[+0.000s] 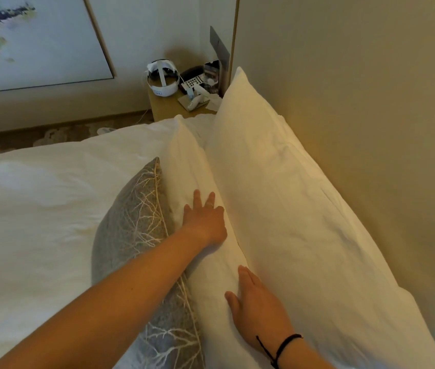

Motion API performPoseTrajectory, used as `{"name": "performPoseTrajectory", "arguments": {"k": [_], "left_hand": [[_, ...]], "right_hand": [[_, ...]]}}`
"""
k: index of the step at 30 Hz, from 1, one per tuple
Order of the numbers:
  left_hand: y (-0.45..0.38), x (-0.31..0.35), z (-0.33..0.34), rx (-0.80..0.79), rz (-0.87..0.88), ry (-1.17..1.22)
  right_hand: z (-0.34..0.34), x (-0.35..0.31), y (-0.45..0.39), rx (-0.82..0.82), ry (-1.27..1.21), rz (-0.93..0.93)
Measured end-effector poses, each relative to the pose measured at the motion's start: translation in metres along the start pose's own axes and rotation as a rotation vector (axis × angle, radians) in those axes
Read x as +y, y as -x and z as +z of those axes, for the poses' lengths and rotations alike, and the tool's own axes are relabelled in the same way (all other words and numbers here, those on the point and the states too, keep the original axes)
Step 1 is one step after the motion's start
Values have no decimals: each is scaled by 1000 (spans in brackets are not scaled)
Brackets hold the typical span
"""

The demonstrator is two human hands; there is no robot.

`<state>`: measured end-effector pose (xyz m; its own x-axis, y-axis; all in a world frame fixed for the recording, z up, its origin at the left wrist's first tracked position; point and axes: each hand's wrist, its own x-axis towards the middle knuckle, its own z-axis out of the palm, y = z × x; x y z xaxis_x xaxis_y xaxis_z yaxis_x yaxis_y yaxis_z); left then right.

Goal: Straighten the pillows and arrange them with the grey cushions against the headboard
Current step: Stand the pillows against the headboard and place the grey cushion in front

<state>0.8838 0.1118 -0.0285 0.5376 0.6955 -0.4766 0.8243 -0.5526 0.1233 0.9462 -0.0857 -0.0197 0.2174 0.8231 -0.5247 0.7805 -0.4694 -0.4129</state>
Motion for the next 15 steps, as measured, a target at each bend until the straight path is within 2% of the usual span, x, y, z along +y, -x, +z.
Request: {"name": "performPoseTrajectory", "arguments": {"k": [3,9,12,15], "left_hand": [[27,17,11,57,-57,53],[69,40,32,269,-168,117],[80,45,36,212,-215,245],[86,52,37,177,-219,284]], "right_hand": [[5,15,28,31,32,48],[22,51,98,26,193,147],[22,71,123,-40,185,221],[18,81,138,-96,200,149]]}}
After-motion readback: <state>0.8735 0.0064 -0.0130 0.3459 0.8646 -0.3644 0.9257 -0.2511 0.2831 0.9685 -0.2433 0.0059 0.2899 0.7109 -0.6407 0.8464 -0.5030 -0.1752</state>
